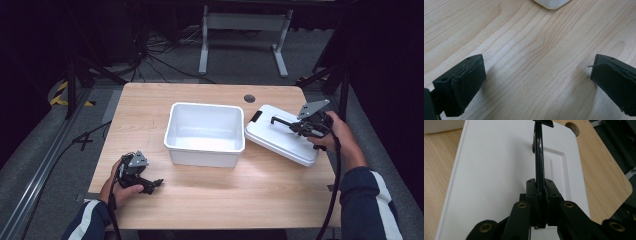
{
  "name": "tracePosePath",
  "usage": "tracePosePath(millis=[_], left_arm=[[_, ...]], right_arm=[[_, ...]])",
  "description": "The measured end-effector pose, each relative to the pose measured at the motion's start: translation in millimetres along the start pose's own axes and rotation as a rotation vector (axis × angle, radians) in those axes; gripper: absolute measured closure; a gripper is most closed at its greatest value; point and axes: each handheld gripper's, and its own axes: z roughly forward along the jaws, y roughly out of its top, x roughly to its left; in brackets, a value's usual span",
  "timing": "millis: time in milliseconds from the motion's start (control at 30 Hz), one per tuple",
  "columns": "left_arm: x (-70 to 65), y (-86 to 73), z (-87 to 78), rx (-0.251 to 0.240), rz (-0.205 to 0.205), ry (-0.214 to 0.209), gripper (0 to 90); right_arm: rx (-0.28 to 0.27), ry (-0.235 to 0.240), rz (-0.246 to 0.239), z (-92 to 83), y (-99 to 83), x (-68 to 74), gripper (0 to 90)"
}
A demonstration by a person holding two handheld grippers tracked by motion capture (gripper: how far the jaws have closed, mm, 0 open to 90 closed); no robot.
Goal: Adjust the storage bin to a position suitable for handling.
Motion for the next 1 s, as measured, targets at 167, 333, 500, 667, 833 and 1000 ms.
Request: tracePosePath(millis=[167, 333, 500, 667, 833, 1000], left_arm=[[0.0, 0.0, 0.0, 0.0, 0.0, 0.0, 0.3], [0.0, 0.0, 0.0, 0.0, 0.0, 0.0, 0.4], [0.0, 0.0, 0.0, 0.0, 0.0, 0.0, 0.4], [0.0, 0.0, 0.0, 0.0, 0.0, 0.0, 0.3], [0.0, 0.0, 0.0, 0.0, 0.0, 0.0, 0.4], [0.1, -0.1, 0.0, 0.0, 0.001, 0.0, 0.3]], right_arm=[[0.004, 0.008, 0.027, 10.6, -6.5, -0.2, 84.6], [0.005, 0.017, 0.042, 22.8, -13.1, 1.0, 84.6], [0.009, 0.026, 0.052, 32.6, -15.6, 2.5, 84.6], [0.003, 0.037, 0.07, 41.4, -18.8, 3.8, 84.6], [0.005, 0.045, 0.082, 47.4, -21.6, 4.9, 84.5], [0.003, 0.047, 0.095, 50.2, -24.2, 5.7, 84.4]])
